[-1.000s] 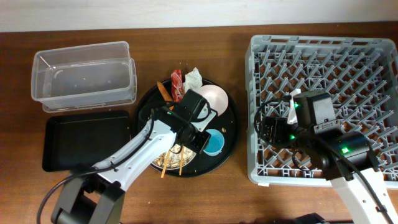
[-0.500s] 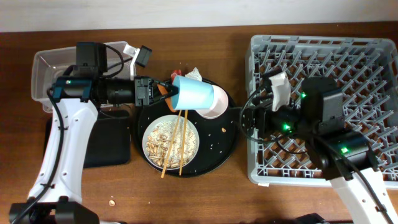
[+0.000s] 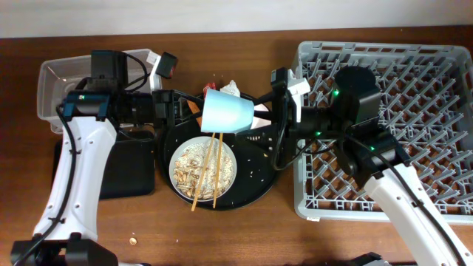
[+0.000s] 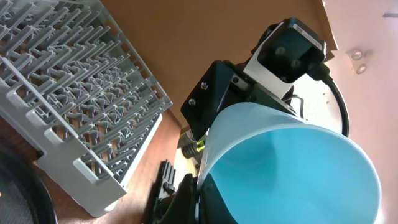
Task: Sort waste into correct bins and load items into the dishwasher rack
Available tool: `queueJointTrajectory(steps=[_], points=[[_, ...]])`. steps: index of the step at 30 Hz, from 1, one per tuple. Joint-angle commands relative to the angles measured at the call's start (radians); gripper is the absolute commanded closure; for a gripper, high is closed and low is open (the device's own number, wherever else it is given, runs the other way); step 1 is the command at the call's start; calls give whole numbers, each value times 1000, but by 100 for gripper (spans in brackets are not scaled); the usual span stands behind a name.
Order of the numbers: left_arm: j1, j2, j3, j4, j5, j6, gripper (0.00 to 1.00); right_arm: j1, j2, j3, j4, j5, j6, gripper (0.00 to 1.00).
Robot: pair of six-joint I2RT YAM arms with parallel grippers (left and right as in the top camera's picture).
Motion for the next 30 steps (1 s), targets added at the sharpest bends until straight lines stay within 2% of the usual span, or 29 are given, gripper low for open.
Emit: queueJointTrajectory(steps=[1,4,5,6,7,9,11,12,13,15,16,17,18,20,21,22,24,26,27,28,30], points=[[-17,1,3,2,-10,19,100,19,-3,13,34,-29,8,20],[-61,1,3,11,-53,19,100,18,-3,13,31,-41,8,44],[-58,1,3,11,-53,19,71,17,-3,13,31,-40,8,44],[-47,1,3,19,-53,19,0,0,-10,13,9,-34,8,46],[-15,1,3,41,-71,19,0,-28,-27,13,-46,16,8,47],[92,1,3,60,-237,15,0,-149,-101,13,-290,272,8,47],[171,1,3,58,-248,15,0,-329,-199,29,-576,481,42,50],[209,1,3,50,-248,15,0,-432,-243,35,-724,616,43,51],[225,1,3,47,-267,16,0,-602,-290,36,-924,930,119,50],[223,1,3,40,-332,15,0,-741,-283,36,-1048,1183,211,50],[223,1,3,32,-347,16,0,-821,-237,36,-1085,1199,226,49],[223,1,3,32,-347,16,0,-841,-195,36,-1080,1223,234,49],[223,1,3,15,-367,16,0,-859,-128,36,-1063,1251,252,44],[223,1,3,-28,-425,16,0,-866,29,36,-1038,1182,267,43],[223,1,3,-28,-424,16,0,-866,80,36,-1038,1182,267,36],[223,1,3,-28,-424,16,0,-866,121,36,-1042,1150,267,18],[223,1,3,-29,-424,16,0,-865,128,64,-1037,1009,204,3],[223,1,3,-49,-421,16,0,-843,71,122,-1035,993,194,2],[223,0,3,-63,-423,36,0,-779,-5,164,-1011,880,156,4],[220,-12,3,-79,-499,48,0,-666,-77,178,-954,787,135,9],[187,-82,3,-95,-739,-15,0,-395,-135,178,-858,781,143,20]])
